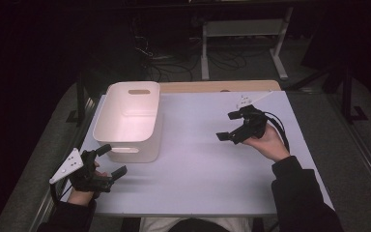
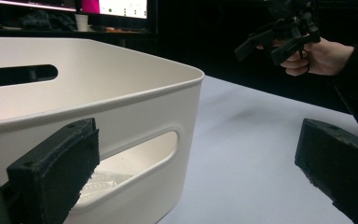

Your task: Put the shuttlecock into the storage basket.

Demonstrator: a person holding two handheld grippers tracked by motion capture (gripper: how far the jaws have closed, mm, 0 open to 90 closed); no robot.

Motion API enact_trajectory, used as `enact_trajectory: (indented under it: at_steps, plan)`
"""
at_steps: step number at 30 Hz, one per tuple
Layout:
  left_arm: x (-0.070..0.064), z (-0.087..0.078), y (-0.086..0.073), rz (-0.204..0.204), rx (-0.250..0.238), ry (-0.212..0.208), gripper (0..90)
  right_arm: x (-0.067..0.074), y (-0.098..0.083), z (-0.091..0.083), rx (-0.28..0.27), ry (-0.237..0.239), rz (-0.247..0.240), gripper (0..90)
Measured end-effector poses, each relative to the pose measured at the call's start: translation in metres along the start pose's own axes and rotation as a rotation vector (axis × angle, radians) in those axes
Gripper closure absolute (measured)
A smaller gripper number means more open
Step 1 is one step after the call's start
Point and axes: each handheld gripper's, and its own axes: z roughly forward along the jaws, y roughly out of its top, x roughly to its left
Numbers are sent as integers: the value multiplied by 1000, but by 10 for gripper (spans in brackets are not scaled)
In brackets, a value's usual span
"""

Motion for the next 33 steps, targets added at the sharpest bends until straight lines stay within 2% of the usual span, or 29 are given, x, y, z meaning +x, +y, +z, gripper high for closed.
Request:
enact_trajectory:
  at_steps: [3,14,17,18,33]
  plan:
    - [0,0,0,1,0,0,0,0,-1,0,1,0,3,0]
    - [0,0,0,1,0,1,0,2,-31,-13,-13,-34,34,0]
    - [0,0,0,1,0,1,0,2,-33,-14,-14,-36,36,0]
    - [0,0,0,1,0,0,0,3,-41,-18,-17,-45,48,0]
    - [0,0,0,2,-1,1,0,6,-67,-27,-36,-89,79,0]
